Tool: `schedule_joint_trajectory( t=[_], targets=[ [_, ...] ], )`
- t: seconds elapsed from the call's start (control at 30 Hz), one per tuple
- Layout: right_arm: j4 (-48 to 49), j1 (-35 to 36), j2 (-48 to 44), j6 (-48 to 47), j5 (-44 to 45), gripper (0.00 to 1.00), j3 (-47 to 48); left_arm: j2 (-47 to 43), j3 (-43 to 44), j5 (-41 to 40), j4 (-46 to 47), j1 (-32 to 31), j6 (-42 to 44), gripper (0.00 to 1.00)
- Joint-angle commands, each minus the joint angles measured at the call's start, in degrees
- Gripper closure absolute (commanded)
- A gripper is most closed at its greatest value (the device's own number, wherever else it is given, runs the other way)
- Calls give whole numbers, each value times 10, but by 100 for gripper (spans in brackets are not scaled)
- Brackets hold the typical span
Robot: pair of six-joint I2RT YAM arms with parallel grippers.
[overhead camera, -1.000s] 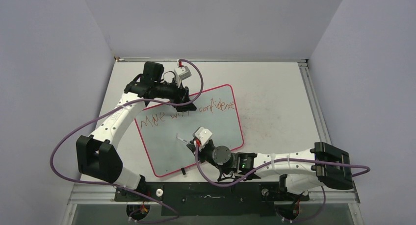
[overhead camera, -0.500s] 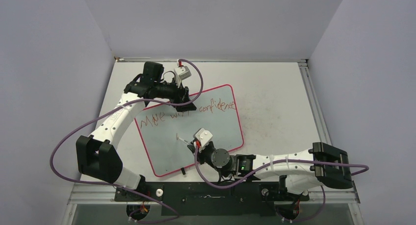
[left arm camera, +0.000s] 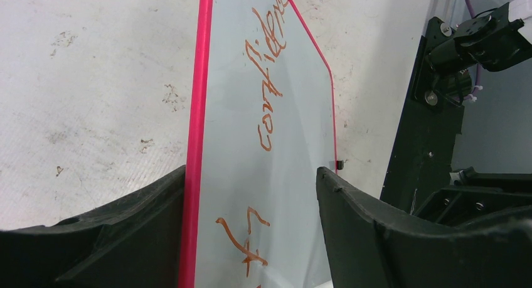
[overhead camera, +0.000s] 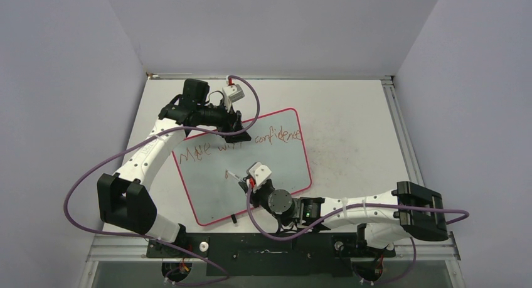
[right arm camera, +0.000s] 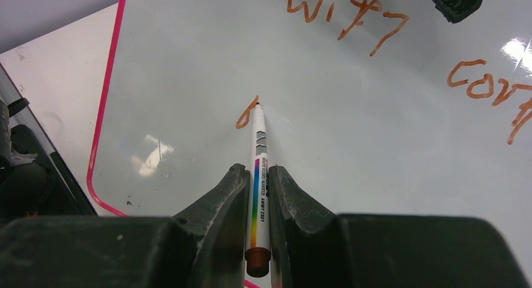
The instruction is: Write a sentence on the whiteboard
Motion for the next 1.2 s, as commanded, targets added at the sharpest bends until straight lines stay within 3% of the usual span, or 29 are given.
schedule_joint_trajectory(
  t=[0.0, 0.6, 0.97, 1.17],
  targets=[
    [-10, -11, -7, 5, 43, 95, 9, -27, 4, 13, 22, 3, -1, 34],
    [-52, 19, -17, 39, 26, 95, -15, -25, 4, 12, 22, 3, -1, 34],
    [6, 25, -74, 21, 54, 95, -43, -25, 3, 12, 23, 4, -1, 34],
    [22, 23, -58, 2, 60, 95, -33, -25, 3, 11, 24, 4, -1, 34]
  ],
)
